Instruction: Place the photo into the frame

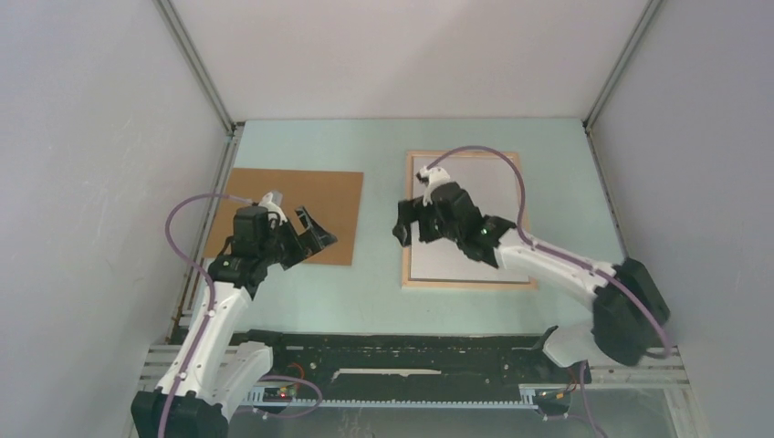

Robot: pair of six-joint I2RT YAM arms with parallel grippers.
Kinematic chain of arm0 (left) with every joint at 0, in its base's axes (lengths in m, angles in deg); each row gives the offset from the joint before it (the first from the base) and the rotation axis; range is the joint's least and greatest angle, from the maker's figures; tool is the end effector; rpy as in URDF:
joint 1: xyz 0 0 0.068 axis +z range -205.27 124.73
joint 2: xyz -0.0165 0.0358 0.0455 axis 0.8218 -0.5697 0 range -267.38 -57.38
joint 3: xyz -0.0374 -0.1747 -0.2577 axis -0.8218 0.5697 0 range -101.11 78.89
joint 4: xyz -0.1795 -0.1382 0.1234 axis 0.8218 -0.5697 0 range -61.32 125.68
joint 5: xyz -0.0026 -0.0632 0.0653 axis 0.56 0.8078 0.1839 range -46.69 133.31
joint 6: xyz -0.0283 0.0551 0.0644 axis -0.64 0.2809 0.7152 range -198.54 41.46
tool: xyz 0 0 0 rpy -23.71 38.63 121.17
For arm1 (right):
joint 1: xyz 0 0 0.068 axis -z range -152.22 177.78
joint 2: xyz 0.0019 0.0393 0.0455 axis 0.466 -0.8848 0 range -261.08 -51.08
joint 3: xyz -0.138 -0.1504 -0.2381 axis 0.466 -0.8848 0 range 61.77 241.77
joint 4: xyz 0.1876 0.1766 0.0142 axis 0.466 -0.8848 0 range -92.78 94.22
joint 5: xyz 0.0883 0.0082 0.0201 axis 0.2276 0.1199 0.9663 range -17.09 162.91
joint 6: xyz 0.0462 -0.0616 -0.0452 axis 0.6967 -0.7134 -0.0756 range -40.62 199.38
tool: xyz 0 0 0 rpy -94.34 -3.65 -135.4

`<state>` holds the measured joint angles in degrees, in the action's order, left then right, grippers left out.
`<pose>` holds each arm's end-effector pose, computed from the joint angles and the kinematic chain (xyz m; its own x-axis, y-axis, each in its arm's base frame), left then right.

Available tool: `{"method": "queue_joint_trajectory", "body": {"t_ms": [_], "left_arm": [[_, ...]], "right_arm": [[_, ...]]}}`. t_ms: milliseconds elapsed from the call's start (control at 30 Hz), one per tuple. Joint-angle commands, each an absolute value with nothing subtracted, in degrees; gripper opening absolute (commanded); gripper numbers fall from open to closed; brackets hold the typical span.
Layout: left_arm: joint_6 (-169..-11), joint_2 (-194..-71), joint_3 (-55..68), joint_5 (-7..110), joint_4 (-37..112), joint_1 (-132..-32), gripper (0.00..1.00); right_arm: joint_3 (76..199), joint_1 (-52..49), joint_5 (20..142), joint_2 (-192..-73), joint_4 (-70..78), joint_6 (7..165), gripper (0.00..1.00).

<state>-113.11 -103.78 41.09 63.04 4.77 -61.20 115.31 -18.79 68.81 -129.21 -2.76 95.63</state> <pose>0.1678 -0.0444 0.2635 -0.7232 -0.4619 -0.5135 -0.0656 0.7860 -0.6147 0.2324 0.2373 0.2867 -0.5365 -0.1607 -0.8285 -0.5544 0.8073 0.2024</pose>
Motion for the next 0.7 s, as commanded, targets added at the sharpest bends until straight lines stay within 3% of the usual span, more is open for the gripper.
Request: {"method": "queue_joint_trajectory", "body": {"t_ms": [0,200,367,567,667], "left_arm": [[-120.1,-106.2,42.4,59.4,5.8,-60.7,1.00],[-131.7,-109.5,46.2,50.6,4.2,-61.2,1.00],[-140.3,-111.5,52.9,54.8,15.3,-61.2,1.00],[-151.1,-104.9,60.2,45.9,21.9,-62.5,1.00],[-152.2,-102.1,62.0,40.3,22.8,-62.5,1.00]], "right_arm": [[126.0,-11.4,81.8,-140.4,-0.9,111.8,1.00],[149.7,-6.9,91.6,-162.5,-6.3,110.0,1.00],[169.6,-5.0,93.0,-177.9,-9.6,108.8,1.00],[195.0,-4.7,93.3,-196.5,-14.4,108.9,1.00],[200.9,-4.2,95.1,-201.7,-10.4,111.6,1.00]]}}
